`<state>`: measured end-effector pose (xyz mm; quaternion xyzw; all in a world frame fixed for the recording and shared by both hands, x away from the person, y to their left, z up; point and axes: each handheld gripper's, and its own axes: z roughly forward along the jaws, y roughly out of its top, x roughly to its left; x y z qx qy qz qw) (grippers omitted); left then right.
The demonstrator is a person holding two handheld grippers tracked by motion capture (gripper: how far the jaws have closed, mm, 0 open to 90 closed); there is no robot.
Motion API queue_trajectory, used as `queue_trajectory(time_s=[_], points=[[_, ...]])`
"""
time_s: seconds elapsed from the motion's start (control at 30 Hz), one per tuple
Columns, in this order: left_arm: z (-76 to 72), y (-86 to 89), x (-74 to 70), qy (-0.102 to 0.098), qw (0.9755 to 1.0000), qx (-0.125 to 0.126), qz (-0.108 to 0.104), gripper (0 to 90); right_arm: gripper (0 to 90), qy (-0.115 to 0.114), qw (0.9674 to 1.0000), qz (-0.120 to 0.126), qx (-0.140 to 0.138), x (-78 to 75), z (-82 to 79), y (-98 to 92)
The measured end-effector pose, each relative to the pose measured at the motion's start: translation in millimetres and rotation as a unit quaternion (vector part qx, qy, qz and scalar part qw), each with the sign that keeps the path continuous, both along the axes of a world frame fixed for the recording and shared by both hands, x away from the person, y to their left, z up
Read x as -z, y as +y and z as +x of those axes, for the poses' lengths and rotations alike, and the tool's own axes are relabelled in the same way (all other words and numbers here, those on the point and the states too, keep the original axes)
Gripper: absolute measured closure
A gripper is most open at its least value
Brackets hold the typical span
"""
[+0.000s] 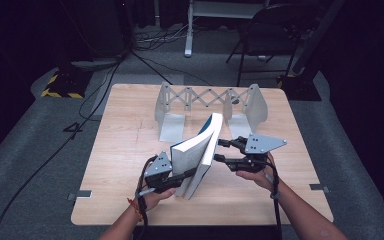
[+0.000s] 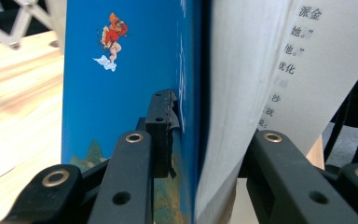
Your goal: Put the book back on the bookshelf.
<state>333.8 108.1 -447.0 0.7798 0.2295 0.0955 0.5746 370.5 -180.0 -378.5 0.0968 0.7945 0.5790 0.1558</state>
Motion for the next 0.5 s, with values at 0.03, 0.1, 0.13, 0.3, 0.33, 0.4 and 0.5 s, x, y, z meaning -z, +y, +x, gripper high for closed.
queue_trajectory(time_s=[0.03, 0.1, 0.13, 0.3, 0.33, 0.4, 0.5], points=[[1.5, -3.0, 0.4, 0.003, 1.0000, 0.004, -0.003, 69.3, 52.8, 0.000, 1.0000, 0.002, 0.004, -0.9, -1.1, -4.6], [5.5, -11.3, 0.1, 0.002, 1.0000, 0.010, -0.001, 68.7, 52.8, -0.006, 0.9999, 0.001, 0.012, -3.3, -4.6, -14.7], [7.3, -15.0, 0.3, 0.003, 0.9999, 0.013, -0.003, 68.7, 52.8, -0.006, 0.9999, 0.001, 0.012, -3.3, -4.6, -14.7], [10.8, -21.3, -0.1, 0.000, 0.9998, 0.017, -0.001, 66.5, 52.8, -0.011, 0.9997, 0.001, 0.024, -4.7, -8.6, -25.1], [9.9, -20.4, -0.5, 0.000, 0.9999, 0.015, 0.000, 65.4, 53.0, -0.011, 0.9996, 0.002, 0.025, -4.5, -9.2, -25.0], [8.5, -16.9, -2.0, -0.006, 0.9998, 0.014, 0.015, 62.5, 53.3, -0.014, 0.9997, 0.001, 0.022, -4.6, -11.7, -22.8], [3.8, -10.0, -3.4, -0.003, 0.9998, 0.009, 0.020, 59.3, 53.6, -0.018, 0.9997, -0.004, 0.015, -5.3, -16.6, -16.8]])
